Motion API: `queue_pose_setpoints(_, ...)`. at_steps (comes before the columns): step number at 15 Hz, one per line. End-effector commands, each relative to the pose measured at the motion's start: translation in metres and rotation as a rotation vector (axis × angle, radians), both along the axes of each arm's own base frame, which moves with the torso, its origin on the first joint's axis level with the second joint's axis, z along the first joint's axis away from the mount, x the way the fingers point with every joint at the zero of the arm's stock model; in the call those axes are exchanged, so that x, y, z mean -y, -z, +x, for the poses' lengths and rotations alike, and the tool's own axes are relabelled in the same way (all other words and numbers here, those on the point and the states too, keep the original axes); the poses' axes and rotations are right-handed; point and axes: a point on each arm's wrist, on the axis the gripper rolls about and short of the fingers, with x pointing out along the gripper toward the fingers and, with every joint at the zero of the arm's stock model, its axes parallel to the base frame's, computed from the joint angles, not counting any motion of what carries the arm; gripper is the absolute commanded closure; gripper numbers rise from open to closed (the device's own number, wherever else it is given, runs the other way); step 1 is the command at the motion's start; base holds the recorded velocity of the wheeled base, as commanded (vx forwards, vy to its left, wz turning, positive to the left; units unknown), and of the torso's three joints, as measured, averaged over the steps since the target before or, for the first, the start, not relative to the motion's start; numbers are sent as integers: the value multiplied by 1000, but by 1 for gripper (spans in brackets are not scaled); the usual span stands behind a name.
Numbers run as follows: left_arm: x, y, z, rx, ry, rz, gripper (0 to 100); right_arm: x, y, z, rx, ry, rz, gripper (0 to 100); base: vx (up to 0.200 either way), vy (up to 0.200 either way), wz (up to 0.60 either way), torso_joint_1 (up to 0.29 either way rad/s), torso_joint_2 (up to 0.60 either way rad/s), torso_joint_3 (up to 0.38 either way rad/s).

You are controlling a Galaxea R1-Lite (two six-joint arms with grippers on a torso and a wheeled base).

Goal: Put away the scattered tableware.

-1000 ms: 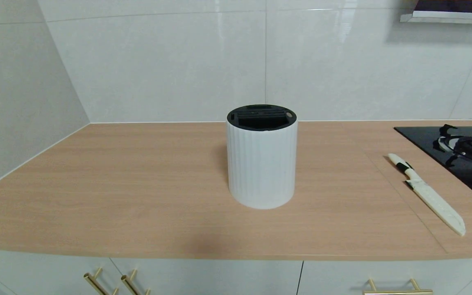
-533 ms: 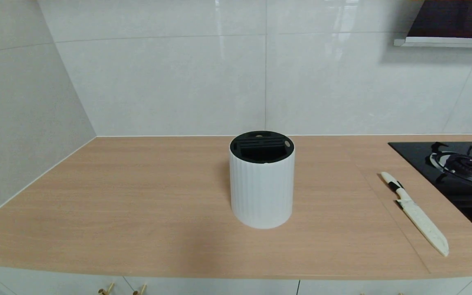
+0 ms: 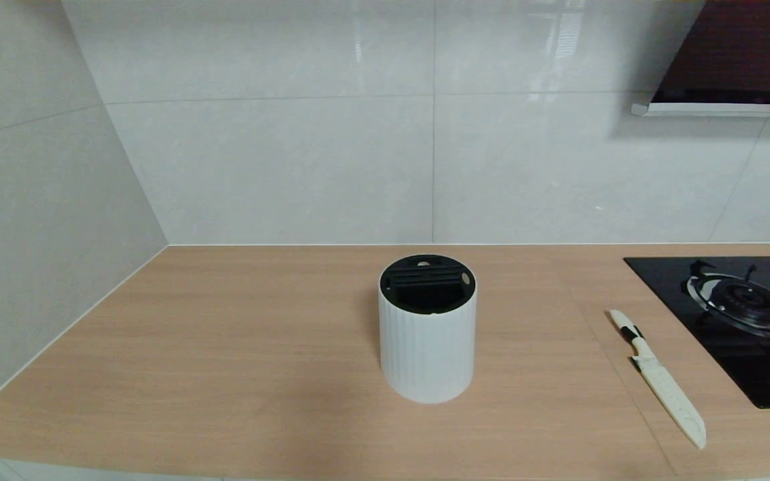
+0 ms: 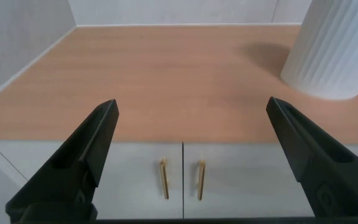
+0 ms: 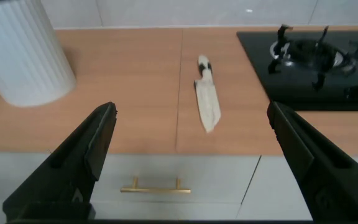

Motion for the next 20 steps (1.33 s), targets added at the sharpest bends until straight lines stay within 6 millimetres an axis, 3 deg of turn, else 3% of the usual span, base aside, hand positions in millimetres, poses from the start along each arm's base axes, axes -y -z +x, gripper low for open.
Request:
queue_pose_setpoints(1,0,0,0,0,0,-1,0,0,0,0,-1,-2,0,0,0,0,0,203,-432,-232)
queue_pose_setpoints(4,0,0,0,0,0,-1,0,0,0,0,-1,-2,-3,0,0,0,0,186,-396,-212)
queue_pose_setpoints(12,0,0,0,0,0,-2,0,0,-1,0,2,-3,-61,0,0,0,0,6,-14,-8)
queue_pose_setpoints(13,0,0,0,0,0,-4,0,0,-18,-3,44,-27,-41,0,0,0,0,0,0,0)
queue_pose_setpoints(14,0,0,0,0,0,-4,0,-1,-60,-11,132,-78,34,0,0,0,0,0,0,0)
queue_pose_setpoints(15,0,0,0,0,0,-2,0,-1,-76,-6,102,-121,70,0,0,0,0,0,0,0)
queue_pose_setpoints(16,0,0,0,0,0,-2,0,-2,-88,12,-2,-141,73,0,0,0,0,0,0,0)
queue_pose_setpoints(20,0,0,0,0,0,-2,0,-3,-98,70,-292,-65,22,0,0,0,0,0,0,0)
